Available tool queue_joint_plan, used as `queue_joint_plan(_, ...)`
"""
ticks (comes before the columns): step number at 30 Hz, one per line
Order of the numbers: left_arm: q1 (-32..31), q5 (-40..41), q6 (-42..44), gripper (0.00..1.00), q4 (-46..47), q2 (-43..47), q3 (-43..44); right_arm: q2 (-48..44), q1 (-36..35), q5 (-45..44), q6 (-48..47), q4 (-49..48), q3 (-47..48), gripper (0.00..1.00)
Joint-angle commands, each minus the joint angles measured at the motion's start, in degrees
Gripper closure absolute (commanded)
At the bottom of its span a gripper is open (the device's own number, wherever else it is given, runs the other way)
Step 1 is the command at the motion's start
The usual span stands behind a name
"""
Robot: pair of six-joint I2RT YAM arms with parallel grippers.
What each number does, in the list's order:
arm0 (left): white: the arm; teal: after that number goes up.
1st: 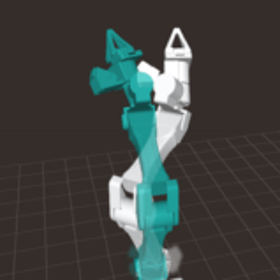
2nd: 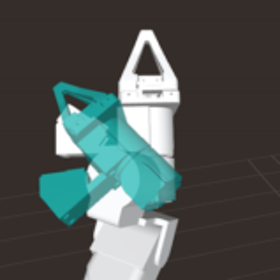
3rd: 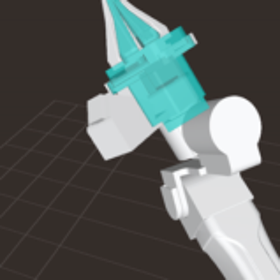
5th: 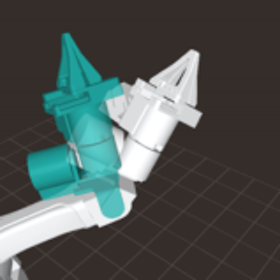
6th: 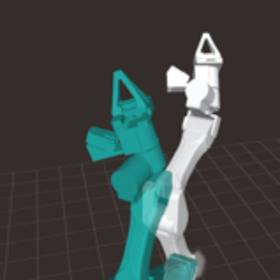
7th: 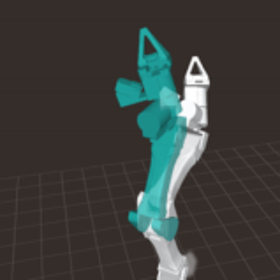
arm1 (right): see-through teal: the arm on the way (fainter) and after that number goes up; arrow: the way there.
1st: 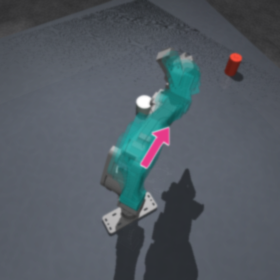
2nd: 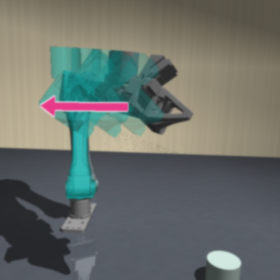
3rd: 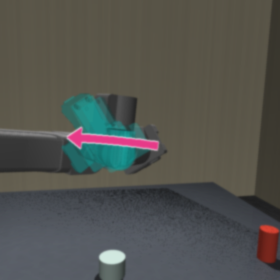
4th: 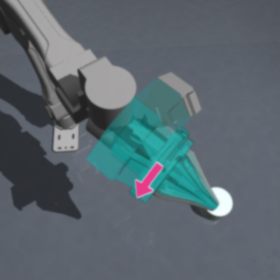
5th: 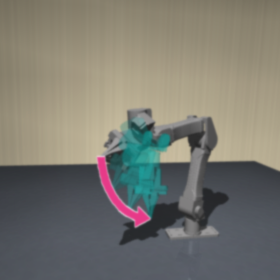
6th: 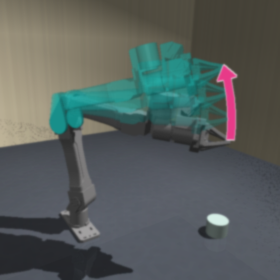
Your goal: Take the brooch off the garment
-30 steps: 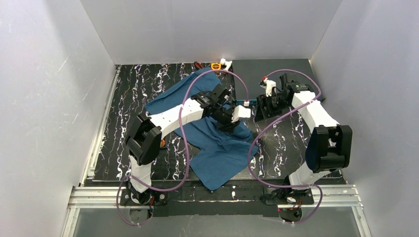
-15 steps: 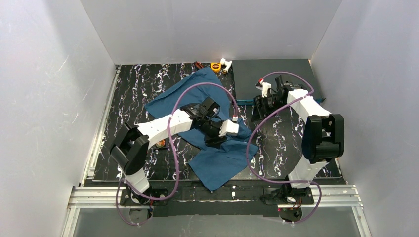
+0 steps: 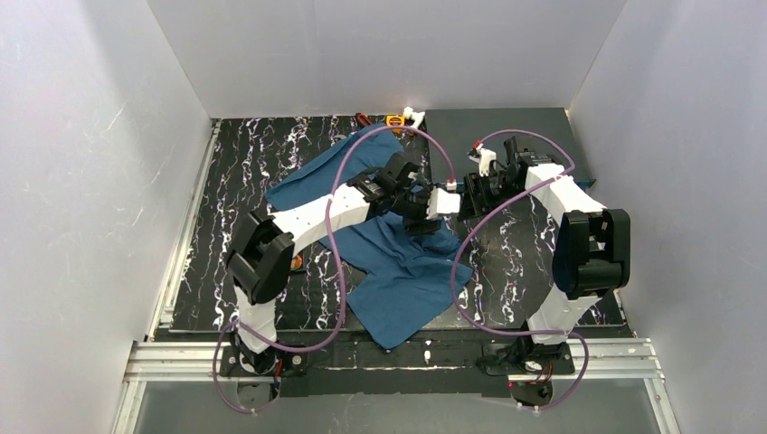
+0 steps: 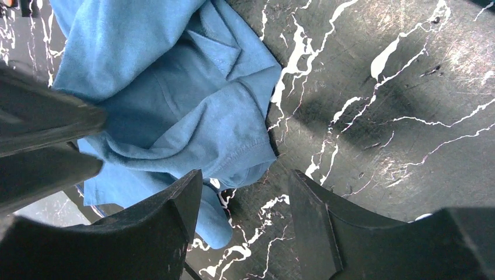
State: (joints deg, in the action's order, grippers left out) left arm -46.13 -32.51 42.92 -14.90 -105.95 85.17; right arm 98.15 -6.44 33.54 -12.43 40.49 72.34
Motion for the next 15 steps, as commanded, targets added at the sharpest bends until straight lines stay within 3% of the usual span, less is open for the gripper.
queue_joint_plan(1, 0.1, -1.4, 8.5, 0.53, -6.4, -2.3, 0.4, 1.3, 0.2, 0.5, -0.9, -0.9, 2.0, 0.36)
queue_joint_plan(5, 0.1, -2.5, 10.1, 0.81, -9.7, 0.6, -4.5, 3.2, -0.2, -0.1, -0.9, -1.0, 2.9, 0.36)
queue_joint_plan(8, 0.1, -3.6, 11.5, 0.93, -10.0, 3.5, -9.3, 4.3, -0.9, -0.7, -0.5, -2.4, 3.0, 0.36)
queue_joint_plan(15, 0.1, -2.6, 15.1, 0.91, -8.9, 5.5, -16.4, 7.5, -4.7, -1.0, 2.0, -7.7, 2.9, 0.36)
